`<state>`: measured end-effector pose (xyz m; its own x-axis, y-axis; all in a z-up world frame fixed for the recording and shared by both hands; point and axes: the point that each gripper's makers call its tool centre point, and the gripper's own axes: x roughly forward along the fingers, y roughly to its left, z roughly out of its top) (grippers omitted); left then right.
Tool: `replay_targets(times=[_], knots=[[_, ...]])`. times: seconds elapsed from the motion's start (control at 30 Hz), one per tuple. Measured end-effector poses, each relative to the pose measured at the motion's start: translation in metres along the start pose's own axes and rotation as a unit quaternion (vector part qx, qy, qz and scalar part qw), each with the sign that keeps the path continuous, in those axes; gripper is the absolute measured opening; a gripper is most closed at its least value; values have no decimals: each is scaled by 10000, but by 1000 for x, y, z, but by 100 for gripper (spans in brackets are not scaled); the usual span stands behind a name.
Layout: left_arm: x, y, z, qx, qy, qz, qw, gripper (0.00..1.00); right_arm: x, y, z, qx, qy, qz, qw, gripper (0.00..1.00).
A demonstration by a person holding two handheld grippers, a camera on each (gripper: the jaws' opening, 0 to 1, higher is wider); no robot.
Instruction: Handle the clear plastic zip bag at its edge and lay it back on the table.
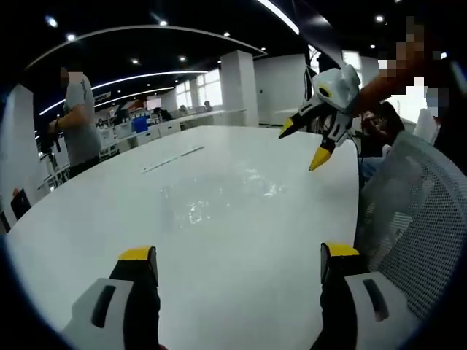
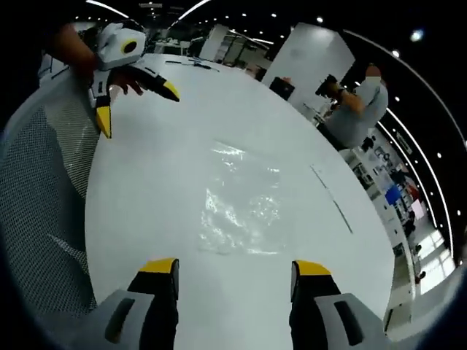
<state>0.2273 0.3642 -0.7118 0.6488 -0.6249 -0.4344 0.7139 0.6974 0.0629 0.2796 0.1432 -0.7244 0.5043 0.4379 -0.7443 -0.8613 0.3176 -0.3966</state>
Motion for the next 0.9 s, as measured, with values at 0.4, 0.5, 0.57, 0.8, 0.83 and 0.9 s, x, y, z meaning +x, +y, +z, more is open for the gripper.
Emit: replay_targets(times=[0.4, 0.5, 0.57, 0.8, 0.83, 0.9], knots=[[1, -5, -2, 22, 52, -107, 9999, 87, 10, 2, -3, -761, 217, 723, 9942, 36], [1, -7, -1, 57, 67, -122, 9999, 86, 11, 3, -2, -858, 258, 832, 9925, 28], [1, -9, -2, 63, 97, -143, 9998, 85, 13, 5, -1, -996, 287, 977, 9898, 24], [2, -9, -5, 73, 128, -184, 9997, 82, 26, 9, -2, -1720, 398, 1255, 9763, 20], [2, -10, -4, 79, 121, -200, 9997, 81, 26, 9, -1, -1820, 416, 1297, 9738, 20], [2, -11, -5, 78, 137, -212, 9996, 81, 28, 8, 0, -2000, 435, 1310, 9700, 18]])
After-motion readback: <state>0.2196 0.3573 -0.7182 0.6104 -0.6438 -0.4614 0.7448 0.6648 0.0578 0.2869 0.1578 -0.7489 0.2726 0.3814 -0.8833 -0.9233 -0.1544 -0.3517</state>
